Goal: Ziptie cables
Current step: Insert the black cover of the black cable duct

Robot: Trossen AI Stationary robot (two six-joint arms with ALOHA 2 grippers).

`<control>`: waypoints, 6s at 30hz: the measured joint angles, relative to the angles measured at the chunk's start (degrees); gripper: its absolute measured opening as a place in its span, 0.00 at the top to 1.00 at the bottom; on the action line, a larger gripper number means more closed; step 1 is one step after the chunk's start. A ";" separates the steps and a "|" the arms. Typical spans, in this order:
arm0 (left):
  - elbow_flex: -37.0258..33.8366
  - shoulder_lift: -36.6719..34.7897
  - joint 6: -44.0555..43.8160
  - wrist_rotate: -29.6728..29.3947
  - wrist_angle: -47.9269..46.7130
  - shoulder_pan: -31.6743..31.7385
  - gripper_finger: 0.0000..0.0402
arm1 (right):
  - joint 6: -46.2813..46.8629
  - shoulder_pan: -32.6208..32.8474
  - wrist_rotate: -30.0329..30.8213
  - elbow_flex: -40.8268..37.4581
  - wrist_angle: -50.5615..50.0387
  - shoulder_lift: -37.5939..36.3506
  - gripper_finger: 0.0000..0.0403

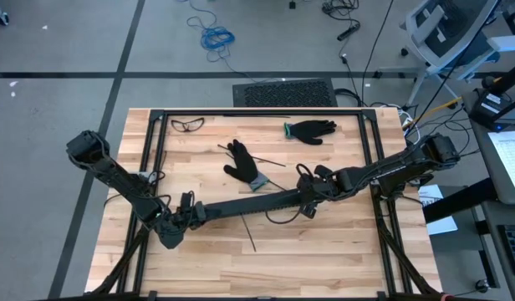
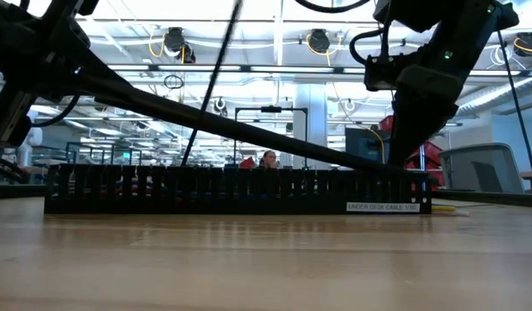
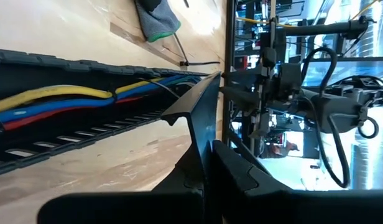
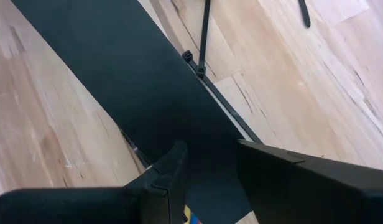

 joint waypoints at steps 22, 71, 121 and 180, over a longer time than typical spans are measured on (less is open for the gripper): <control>-0.02 0.04 0.17 -2.95 6.75 -1.63 0.96 | -1.06 -0.11 0.59 0.00 -4.15 -6.56 0.69; -0.04 -7.58 17.92 -4.72 5.86 -5.29 0.99 | 4.33 -0.55 12.79 0.00 -17.18 -15.98 0.69; 3.02 -7.58 -3.46 -6.60 -6.96 -2.29 0.99 | 1.62 -1.83 14.16 0.00 -18.81 -16.00 0.69; 3.69 -7.58 -6.60 -3.19 -7.20 -2.29 0.99 | 2.39 2.64 7.41 -2.47 0.78 -4.40 0.69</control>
